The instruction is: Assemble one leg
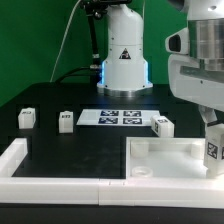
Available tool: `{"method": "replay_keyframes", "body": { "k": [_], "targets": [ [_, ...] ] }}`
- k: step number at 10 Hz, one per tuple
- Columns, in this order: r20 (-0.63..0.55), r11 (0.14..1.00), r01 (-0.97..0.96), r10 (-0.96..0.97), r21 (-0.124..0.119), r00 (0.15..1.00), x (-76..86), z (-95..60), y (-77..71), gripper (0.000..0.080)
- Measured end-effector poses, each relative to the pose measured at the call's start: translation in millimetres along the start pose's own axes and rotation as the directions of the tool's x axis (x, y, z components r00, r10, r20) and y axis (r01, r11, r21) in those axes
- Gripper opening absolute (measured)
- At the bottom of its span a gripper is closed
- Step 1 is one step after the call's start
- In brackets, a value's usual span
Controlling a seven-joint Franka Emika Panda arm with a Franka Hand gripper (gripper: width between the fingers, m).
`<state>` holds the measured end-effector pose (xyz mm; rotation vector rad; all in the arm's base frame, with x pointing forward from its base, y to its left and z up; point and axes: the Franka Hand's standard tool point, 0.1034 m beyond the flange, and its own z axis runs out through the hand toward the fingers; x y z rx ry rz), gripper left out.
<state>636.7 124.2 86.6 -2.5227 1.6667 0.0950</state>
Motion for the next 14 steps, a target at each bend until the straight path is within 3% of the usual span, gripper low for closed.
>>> {"method": "replay_keyframes", "body": {
  "k": [1,2,3,4,6,8,10,12,14],
  "targets": [
    [0.001,1.000,0.032,-0.032,0.001,1.000,-0.5,0.3,-0.3,0.0303],
    [0.001,0.997,0.083,-0.083,0.001,0.997,-0.5,0.4,-0.3,0.0479],
    [0.001,0.991,0.133,-0.133,0.001,0.991,-0.8,0.3,-0.3,0.0479],
    [0.002,0.964,0.267,-0.267,-0.003,0.964,-0.7,0.0,0.0,0.0616],
    [0.000,0.853,0.522,-0.522,-0.008,0.853,-0.1,1.0,0.0,0.0639],
    [0.000,0.648,0.761,-0.762,-0.022,0.648,1.0,3.0,-2.6,0.0648],
    [0.014,0.480,0.877,-0.877,-0.034,0.480,-1.0,2.7,-3.5,0.0649],
    [0.031,0.229,0.973,-0.973,-0.041,0.230,3.1,2.5,-6.6,0.0649],
    [0.029,0.129,0.991,-0.991,-0.041,0.130,6.9,3.0,-5.5,0.0631]
  ]
}}
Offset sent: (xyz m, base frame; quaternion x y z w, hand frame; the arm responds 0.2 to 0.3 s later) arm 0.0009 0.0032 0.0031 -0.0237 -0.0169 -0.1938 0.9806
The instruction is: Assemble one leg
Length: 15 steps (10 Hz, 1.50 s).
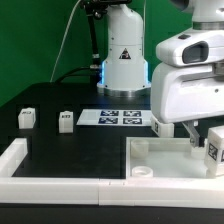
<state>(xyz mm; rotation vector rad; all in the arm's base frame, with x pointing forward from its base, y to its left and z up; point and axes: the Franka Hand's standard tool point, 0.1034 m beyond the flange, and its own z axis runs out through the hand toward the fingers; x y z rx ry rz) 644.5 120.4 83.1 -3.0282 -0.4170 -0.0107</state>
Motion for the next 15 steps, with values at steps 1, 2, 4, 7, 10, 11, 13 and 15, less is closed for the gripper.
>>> {"method": "replay_keyframes", "body": {
  "k": [1,2,4,7,10,11,13,15],
  "targets": [
    [0.000,1.000,-0.006,0.006,0.000,1.000,0.0,0.1,-0.2,0.0631],
    [0.000,1.000,-0.006,0.006,0.000,1.000,-0.1,0.2,0.1,0.0426],
    [0.000,1.000,-0.031,0.031,0.000,1.000,-0.1,0.3,0.7,0.0289],
    [-0.036,0.967,-0.253,0.253,0.001,0.967,-1.5,0.9,2.0,0.0291],
    [-0.072,0.722,-0.691,0.691,0.027,0.719,-4.2,0.8,4.3,0.0291],
    [-0.072,0.623,-0.781,0.781,0.032,0.620,-4.6,1.0,4.2,0.0291],
    [-0.065,0.415,-0.909,0.909,0.041,0.412,-5.6,1.4,3.8,0.0292],
    [-0.049,0.231,-0.972,0.972,0.045,0.229,-6.5,1.7,3.4,0.0294]
  ]
}}
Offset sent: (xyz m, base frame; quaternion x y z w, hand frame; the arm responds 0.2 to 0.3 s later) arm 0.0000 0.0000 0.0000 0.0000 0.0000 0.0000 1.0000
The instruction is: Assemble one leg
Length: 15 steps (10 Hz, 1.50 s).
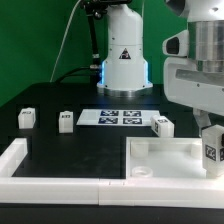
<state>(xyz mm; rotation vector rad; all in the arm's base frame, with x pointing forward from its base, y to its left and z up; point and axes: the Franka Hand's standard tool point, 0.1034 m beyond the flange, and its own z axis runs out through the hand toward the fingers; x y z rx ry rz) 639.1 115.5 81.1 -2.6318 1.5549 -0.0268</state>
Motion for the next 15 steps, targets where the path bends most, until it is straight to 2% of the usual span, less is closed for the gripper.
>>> {"method": "replay_keyframes", "body": {
  "k": [2,3,4,5,6,7,9,10,12,13,14,15],
  "targets": [
    [0.012,0.991,-0.137,0.137,0.000,0.991,-1.0,0.3,0.6,0.0294],
    [0.012,0.993,-0.116,0.115,0.000,0.993,-1.3,0.9,0.7,0.0401],
    [0.012,0.998,-0.057,0.057,0.001,0.998,-1.4,0.9,0.7,0.0546],
    [0.012,1.000,0.003,-0.003,0.002,1.000,-2.4,0.6,0.1,0.0546],
    [0.012,0.995,0.102,-0.103,0.004,0.995,-3.4,-0.1,-0.5,0.0627],
    [0.008,0.964,0.267,-0.267,0.006,0.964,-4.0,-0.6,-1.3,0.0645],
    [0.007,0.885,0.465,-0.465,0.007,0.885,-4.8,0.2,-1.2,0.0645],
    [0.006,0.806,0.592,-0.592,0.005,0.806,-4.9,0.8,-0.8,0.0649],
    [0.005,0.685,0.728,-0.728,0.006,0.685,-7.2,0.9,-1.5,0.0649],
    [0.004,0.585,0.811,-0.811,0.006,0.585,-5.6,0.8,-1.0,0.0649],
    [-0.004,0.535,0.845,-0.845,0.007,0.535,-4.5,0.2,-1.9,0.0649],
    [-0.023,0.515,0.857,-0.857,0.008,0.515,-4.4,0.1,-3.9,0.0527]
  ]
}}
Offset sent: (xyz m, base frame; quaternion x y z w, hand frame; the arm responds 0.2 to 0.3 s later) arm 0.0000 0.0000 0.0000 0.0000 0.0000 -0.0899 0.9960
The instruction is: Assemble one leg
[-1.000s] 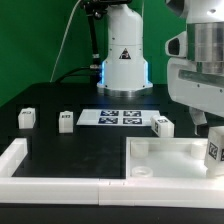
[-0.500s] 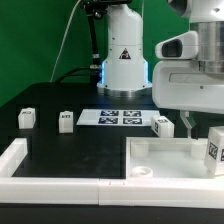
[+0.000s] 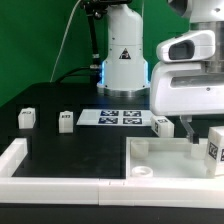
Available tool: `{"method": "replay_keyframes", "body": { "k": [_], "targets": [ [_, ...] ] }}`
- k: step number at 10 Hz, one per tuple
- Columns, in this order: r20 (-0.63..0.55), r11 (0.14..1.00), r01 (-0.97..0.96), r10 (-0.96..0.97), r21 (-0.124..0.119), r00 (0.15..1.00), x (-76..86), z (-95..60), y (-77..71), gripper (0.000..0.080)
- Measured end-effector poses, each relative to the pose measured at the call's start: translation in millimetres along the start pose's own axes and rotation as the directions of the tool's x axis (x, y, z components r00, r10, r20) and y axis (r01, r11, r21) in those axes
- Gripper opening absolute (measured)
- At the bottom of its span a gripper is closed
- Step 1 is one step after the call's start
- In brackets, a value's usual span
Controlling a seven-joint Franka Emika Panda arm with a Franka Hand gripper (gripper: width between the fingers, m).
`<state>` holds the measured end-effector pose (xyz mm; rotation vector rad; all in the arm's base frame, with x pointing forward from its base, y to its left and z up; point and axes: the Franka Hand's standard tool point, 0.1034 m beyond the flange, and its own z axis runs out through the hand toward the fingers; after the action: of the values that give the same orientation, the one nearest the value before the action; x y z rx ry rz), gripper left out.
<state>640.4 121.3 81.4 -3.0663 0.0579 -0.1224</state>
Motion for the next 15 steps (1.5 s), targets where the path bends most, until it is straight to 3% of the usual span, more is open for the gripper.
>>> {"method": "replay_keyframes", "body": {
  "k": [1,3,6,7,9,10,12,13,15],
  "targets": [
    [-0.001,0.997,0.078,-0.078,-0.004,0.997,0.1,0.5,1.3,0.0527],
    [0.000,0.998,0.066,-0.066,-0.005,0.998,0.1,0.8,1.7,0.0288],
    [-0.001,1.000,0.020,-0.020,-0.004,1.000,0.1,1.0,1.8,0.0290],
    [-0.003,0.979,-0.203,0.203,0.002,0.979,0.4,1.2,4.0,0.0290],
    [-0.006,0.877,-0.481,0.481,-0.004,0.877,0.0,1.4,5.4,0.0290],
    [-0.004,0.772,-0.635,0.635,-0.014,0.772,-1.3,1.6,5.3,0.0291],
    [-0.011,0.628,-0.778,0.778,-0.017,0.629,-1.5,1.8,6.2,0.0291],
    [-0.008,0.499,-0.867,0.867,-0.016,0.499,-1.8,1.8,7.6,0.0291],
    [0.001,0.328,-0.944,0.945,-0.014,0.328,-2.6,1.9,7.9,0.0291]
  ]
}}
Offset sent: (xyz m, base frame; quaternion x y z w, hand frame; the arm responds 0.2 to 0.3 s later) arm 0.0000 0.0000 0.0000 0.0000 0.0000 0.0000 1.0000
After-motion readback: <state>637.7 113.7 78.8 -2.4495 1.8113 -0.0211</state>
